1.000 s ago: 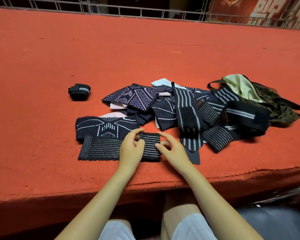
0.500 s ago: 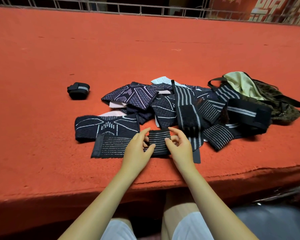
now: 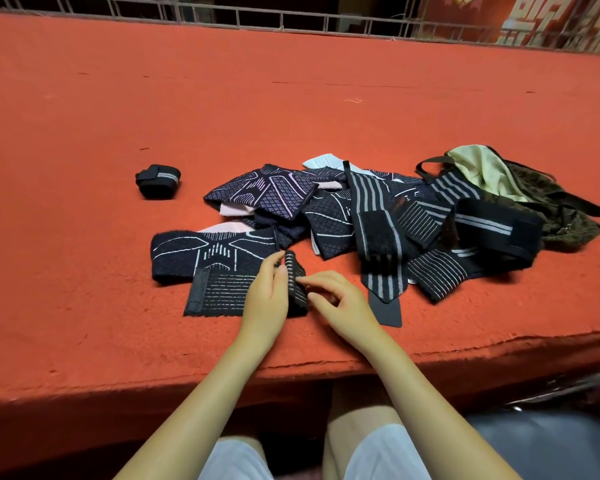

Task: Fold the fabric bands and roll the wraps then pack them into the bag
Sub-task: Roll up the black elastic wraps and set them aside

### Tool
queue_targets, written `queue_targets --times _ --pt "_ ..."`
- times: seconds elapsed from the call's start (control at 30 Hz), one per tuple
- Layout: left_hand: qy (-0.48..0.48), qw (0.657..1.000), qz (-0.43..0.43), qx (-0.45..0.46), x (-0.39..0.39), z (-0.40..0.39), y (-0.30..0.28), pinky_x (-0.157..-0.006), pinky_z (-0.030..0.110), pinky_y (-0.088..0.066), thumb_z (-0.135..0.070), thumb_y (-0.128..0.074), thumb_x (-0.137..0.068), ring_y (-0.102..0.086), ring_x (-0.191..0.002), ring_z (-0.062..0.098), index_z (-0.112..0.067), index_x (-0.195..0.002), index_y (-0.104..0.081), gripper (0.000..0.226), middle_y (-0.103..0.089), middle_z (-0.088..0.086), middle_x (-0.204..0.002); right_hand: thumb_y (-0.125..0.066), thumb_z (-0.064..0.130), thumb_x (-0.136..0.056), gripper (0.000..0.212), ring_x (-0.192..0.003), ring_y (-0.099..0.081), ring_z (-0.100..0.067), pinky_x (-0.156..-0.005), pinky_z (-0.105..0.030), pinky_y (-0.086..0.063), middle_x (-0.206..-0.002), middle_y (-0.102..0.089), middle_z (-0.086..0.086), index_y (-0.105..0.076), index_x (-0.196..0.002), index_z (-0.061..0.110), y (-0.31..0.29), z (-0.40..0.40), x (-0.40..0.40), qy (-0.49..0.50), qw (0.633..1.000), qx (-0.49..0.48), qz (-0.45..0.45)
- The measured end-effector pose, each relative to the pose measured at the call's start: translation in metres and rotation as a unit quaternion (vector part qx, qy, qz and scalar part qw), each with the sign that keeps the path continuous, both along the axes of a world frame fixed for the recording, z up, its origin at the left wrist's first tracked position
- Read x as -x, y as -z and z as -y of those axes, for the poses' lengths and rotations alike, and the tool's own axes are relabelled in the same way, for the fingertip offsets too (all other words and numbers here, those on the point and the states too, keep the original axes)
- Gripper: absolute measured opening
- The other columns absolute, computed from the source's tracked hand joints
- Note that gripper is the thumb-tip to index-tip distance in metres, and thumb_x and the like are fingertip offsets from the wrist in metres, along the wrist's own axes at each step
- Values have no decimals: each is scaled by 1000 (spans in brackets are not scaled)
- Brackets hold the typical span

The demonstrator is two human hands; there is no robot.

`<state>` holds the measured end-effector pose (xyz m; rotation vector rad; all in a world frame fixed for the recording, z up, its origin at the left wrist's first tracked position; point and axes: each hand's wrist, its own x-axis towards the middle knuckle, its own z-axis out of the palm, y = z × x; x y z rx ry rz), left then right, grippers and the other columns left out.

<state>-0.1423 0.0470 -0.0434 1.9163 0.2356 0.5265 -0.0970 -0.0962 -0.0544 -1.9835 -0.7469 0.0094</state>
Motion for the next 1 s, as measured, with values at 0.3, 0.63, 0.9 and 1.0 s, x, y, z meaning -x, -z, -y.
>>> queue_targets --times 0.3,0.63,0.9,1.0 --pt "-74 977 -68 -189 9 -36 8 -84 34 -42 -17 -54 -86 -50 -96 22 -18 -129 -52 43 -59 1 -95 -60 21 -90 37 -82 -59 -10 -87 -35 -51 -100 -65 9 -55 -126 28 -6 -11 -10 35 992 4 -119" --pt "-86 977 -26 -192 9 -38 13 -90 26 -37 -18 -61 -82 -48 -104 19 -21 -121 -58 39 -57 -1 -103 -67 17 -81 35 -61 -48 -6 -67 -28 -44 -69 -59 12 -57 -108 37 -6 -34 2 92 985 -31 -145" --pt "30 963 55 -263 13 -29 13 -83 21 -39 -38 -56 -79 -50 -95 11 -23 -111 -64 36 -57 -10 -98 -55 -6 -88 33 -70 -59 -13 -63 -21 -50 -75 -62 -4 -59 -112 16 -14 -23 8 66 924 -297 -231" --pt "71 980 22 -184 14 -27 10 -80 27 -48 -18 -61 -83 -58 -87 10 -24 -120 -58 38 -64 -10 -92 -57 2 -90 26 -64 -58 -1 -62 -14 -45 -70 -60 2 -60 -114 10 -14 -23 9 50 940 -272 -202"
